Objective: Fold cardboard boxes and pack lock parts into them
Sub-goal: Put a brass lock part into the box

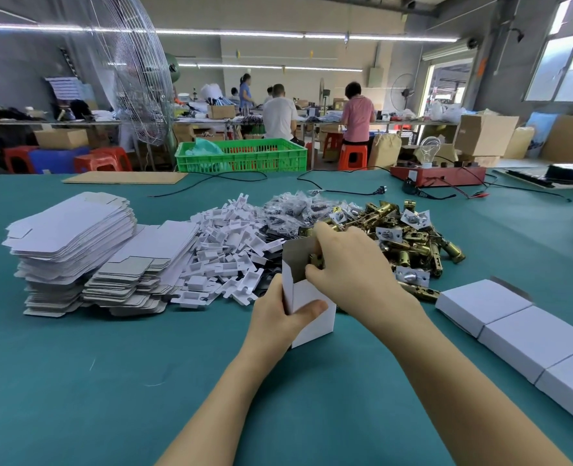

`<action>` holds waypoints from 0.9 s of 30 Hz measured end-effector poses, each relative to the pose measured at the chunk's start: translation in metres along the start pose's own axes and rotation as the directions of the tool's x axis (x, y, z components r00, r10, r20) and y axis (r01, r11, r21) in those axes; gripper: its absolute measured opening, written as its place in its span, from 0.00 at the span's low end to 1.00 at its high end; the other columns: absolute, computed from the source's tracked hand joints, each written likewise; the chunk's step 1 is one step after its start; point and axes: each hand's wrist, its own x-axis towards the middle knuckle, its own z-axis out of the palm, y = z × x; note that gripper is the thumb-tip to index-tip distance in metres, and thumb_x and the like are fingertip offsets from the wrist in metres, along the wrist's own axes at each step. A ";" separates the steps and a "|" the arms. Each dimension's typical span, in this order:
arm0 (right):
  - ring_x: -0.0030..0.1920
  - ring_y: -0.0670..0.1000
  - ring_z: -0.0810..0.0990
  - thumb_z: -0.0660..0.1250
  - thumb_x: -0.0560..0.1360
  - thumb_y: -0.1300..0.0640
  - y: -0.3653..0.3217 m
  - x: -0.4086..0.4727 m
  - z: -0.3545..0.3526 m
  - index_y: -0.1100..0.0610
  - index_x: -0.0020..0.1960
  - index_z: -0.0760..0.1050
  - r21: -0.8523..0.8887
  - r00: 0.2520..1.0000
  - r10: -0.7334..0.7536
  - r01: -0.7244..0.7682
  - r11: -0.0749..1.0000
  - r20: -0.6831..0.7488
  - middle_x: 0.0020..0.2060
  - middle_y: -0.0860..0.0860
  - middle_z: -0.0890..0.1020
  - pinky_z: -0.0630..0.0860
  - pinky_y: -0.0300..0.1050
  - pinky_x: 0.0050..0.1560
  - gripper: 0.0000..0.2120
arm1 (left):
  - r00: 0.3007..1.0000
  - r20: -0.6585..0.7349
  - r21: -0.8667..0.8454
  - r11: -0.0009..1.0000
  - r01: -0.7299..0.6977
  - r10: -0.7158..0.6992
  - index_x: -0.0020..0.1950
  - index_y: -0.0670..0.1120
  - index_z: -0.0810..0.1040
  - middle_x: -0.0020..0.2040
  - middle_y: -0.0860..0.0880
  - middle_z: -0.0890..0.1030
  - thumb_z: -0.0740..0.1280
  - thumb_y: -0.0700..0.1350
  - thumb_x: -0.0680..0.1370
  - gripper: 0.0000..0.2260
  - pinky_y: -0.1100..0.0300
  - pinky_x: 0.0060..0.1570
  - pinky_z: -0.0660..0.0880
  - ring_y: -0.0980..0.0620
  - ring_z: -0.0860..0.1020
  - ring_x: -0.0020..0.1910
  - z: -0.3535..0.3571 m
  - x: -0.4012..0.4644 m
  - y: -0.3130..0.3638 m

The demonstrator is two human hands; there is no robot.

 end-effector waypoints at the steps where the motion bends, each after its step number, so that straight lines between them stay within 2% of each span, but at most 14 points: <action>1: 0.39 0.54 0.67 0.63 0.73 0.57 0.003 0.001 -0.001 0.59 0.43 0.64 0.013 1.000 0.006 -0.006 1.000 0.023 0.32 0.53 0.71 0.61 0.45 0.30 0.08 | 1.000 0.005 -0.005 1.000 0.001 -0.001 0.56 0.53 0.76 0.50 0.53 0.83 0.76 0.52 0.69 0.18 0.46 0.54 0.78 0.52 0.81 0.51 0.000 0.000 0.001; 4: 0.40 0.56 0.73 0.64 0.73 0.59 0.008 0.004 -0.004 0.62 0.42 0.73 0.017 0.998 0.024 -0.025 1.000 0.061 0.36 0.56 0.77 0.68 0.45 0.34 0.06 | 1.000 -0.003 -0.023 1.000 -0.004 0.004 0.57 0.53 0.76 0.51 0.53 0.83 0.75 0.55 0.67 0.21 0.43 0.55 0.77 0.51 0.81 0.52 0.000 -0.001 0.002; 8: 0.41 0.55 0.76 0.65 0.74 0.58 0.012 0.004 -0.007 0.61 0.42 0.75 0.068 0.997 0.017 -0.022 0.997 0.075 0.38 0.55 0.79 0.76 0.49 0.41 0.06 | 1.000 -0.004 -0.032 0.999 0.000 -0.001 0.56 0.59 0.75 0.51 0.58 0.83 0.75 0.55 0.66 0.20 0.47 0.55 0.78 0.55 0.81 0.52 0.000 0.000 0.001; 11: 0.39 0.51 0.76 0.68 0.74 0.55 0.017 0.006 -0.014 0.59 0.40 0.77 0.184 0.995 0.007 -0.025 0.983 0.095 0.36 0.53 0.79 0.74 0.45 0.39 0.08 | 1.000 -0.009 -0.040 0.999 0.003 -0.003 0.55 0.61 0.75 0.49 0.61 0.83 0.75 0.55 0.65 0.19 0.52 0.53 0.79 0.59 0.81 0.50 0.000 0.000 -0.001; 15: 0.33 0.40 0.73 0.70 0.74 0.51 0.033 0.009 -0.030 0.54 0.38 0.77 0.302 0.991 -0.004 -0.037 0.953 0.135 0.32 0.45 0.77 0.65 0.33 0.33 0.09 | 1.000 -0.010 -0.051 0.999 -0.009 0.009 0.56 0.60 0.75 0.49 0.61 0.83 0.75 0.55 0.65 0.20 0.56 0.50 0.79 0.60 0.81 0.49 -0.001 0.000 -0.003; 17: 0.34 0.42 0.75 0.70 0.74 0.49 0.046 0.009 -0.037 0.54 0.39 0.78 0.313 0.989 0.024 -0.069 0.947 0.145 0.32 0.46 0.79 0.67 0.34 0.34 0.09 | 1.000 -0.008 -0.061 0.998 -0.011 0.011 0.55 0.60 0.76 0.49 0.62 0.83 0.76 0.54 0.65 0.20 0.58 0.49 0.79 0.61 0.81 0.50 -0.001 0.000 -0.003; 19: 0.36 0.46 0.79 0.70 0.73 0.48 0.061 0.009 -0.042 0.54 0.42 0.78 0.324 0.981 0.077 -0.132 0.937 0.176 0.35 0.49 0.81 0.74 0.39 0.37 0.10 | 1.000 -0.003 -0.065 0.998 -0.011 0.011 0.55 0.60 0.76 0.49 0.63 0.83 0.76 0.54 0.65 0.20 0.62 0.48 0.78 0.62 0.81 0.49 -0.001 0.000 -0.003; 22: 0.39 0.48 0.83 0.69 0.74 0.45 0.086 0.008 -0.041 0.52 0.45 0.76 0.273 0.922 0.139 -0.247 0.930 0.360 0.40 0.50 0.83 0.79 0.43 0.40 0.10 | 1.000 -0.003 -0.066 0.998 -0.015 0.015 0.54 0.61 0.75 0.49 0.64 0.82 0.76 0.54 0.65 0.19 0.65 0.45 0.77 0.63 0.81 0.49 -0.001 -0.001 -0.002; 25: 0.43 0.48 0.83 0.68 0.75 0.46 0.105 0.006 -0.031 0.53 0.51 0.74 0.146 0.799 0.166 -0.302 0.942 0.578 0.45 0.52 0.82 0.82 0.45 0.43 0.11 | 1.000 -0.003 -0.082 0.996 -0.023 0.023 0.53 0.62 0.76 0.49 0.64 0.83 0.76 0.53 0.66 0.18 0.67 0.43 0.77 0.63 0.81 0.48 0.000 -0.002 0.000; 27: 0.44 0.48 0.83 0.69 0.75 0.48 0.111 0.005 -0.021 0.52 0.55 0.73 0.106 0.734 0.165 -0.308 0.945 0.658 0.47 0.51 0.81 0.82 0.45 0.46 0.13 | 1.000 0.008 -0.098 0.995 -0.024 0.025 0.53 0.62 0.76 0.50 0.62 0.83 0.76 0.52 0.66 0.19 0.66 0.44 0.78 0.61 0.81 0.49 0.000 -0.003 0.001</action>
